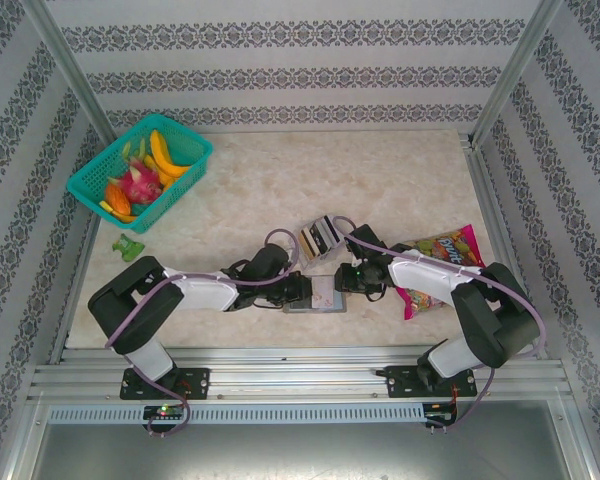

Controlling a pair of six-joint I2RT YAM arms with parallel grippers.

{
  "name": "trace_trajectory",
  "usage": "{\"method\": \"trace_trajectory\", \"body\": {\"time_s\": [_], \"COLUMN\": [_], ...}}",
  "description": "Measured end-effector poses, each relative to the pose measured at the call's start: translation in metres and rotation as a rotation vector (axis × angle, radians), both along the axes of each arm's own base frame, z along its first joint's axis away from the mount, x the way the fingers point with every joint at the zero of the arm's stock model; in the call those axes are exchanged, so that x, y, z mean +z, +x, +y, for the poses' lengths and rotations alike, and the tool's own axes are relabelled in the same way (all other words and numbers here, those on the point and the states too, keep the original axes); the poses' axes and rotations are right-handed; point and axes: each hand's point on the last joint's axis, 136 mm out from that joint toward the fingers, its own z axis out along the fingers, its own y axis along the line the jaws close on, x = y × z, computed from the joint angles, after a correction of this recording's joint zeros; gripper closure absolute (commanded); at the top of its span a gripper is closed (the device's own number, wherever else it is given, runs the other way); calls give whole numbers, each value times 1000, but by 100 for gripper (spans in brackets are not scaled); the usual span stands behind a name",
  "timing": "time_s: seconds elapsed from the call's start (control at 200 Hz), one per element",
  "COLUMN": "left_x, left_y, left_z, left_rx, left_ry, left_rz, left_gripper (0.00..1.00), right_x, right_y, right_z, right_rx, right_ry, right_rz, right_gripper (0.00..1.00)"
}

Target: Put the credit cards into the card holder

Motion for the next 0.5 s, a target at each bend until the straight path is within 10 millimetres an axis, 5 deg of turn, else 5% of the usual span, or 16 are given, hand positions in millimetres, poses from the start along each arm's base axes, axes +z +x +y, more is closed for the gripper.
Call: {"method": "trace_trajectory", "body": {"time_s": [0.5], "left_x": [-8], "left_y": [0], "left_z": [-7], "left_rx": [-27], "left_ry": [100], "left_rz": [24], "left_gripper": [76], "right_x": [-2], "right_y": [1], "right_z": [2], "right_rx": [-1], "right_ry": [7], "right_rz": [3], "right_gripper": [62]}}
